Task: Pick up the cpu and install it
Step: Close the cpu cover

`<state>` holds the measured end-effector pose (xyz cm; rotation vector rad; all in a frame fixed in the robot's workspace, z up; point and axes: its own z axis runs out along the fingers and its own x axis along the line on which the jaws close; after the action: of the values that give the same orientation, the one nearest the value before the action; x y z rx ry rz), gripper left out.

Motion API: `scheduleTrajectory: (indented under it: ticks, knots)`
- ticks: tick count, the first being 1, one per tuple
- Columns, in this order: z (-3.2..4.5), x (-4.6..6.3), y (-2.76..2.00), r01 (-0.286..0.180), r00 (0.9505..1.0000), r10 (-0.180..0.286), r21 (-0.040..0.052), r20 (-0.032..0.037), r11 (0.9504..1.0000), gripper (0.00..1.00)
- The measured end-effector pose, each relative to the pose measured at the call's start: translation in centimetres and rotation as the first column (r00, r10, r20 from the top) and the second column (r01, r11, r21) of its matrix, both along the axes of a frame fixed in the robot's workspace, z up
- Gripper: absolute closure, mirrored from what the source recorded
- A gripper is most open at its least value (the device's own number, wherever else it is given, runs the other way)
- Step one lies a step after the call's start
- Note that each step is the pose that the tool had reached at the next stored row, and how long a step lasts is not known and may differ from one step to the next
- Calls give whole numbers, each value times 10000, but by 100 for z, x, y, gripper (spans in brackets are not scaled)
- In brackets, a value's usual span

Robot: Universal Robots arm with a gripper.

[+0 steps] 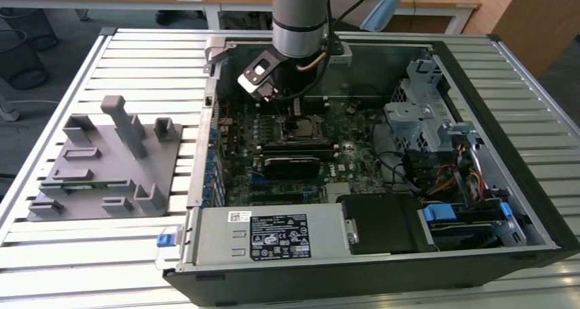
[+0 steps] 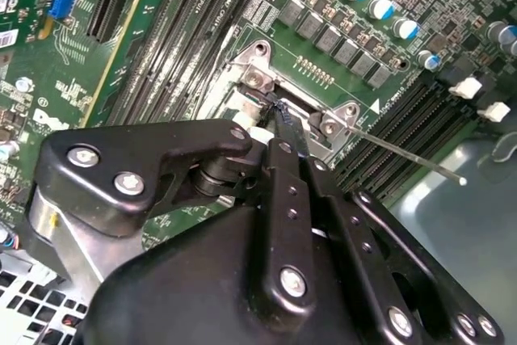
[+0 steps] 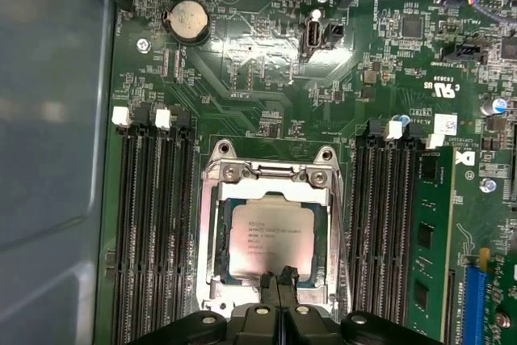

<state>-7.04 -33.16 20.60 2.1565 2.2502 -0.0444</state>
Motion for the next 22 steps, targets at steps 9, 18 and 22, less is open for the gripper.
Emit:
scheduleTrajectory:
  ticks: [9, 18, 22]
  knots:
    - [-72, -5, 2, 0, 10000, 0, 0, -1, 10000, 89]
    - [-35, -7, 3, -1, 10000, 1, 9, 5, 10000, 89]
    - [60, -8, 2, -1, 10000, 1, 5, 0, 10000, 89]
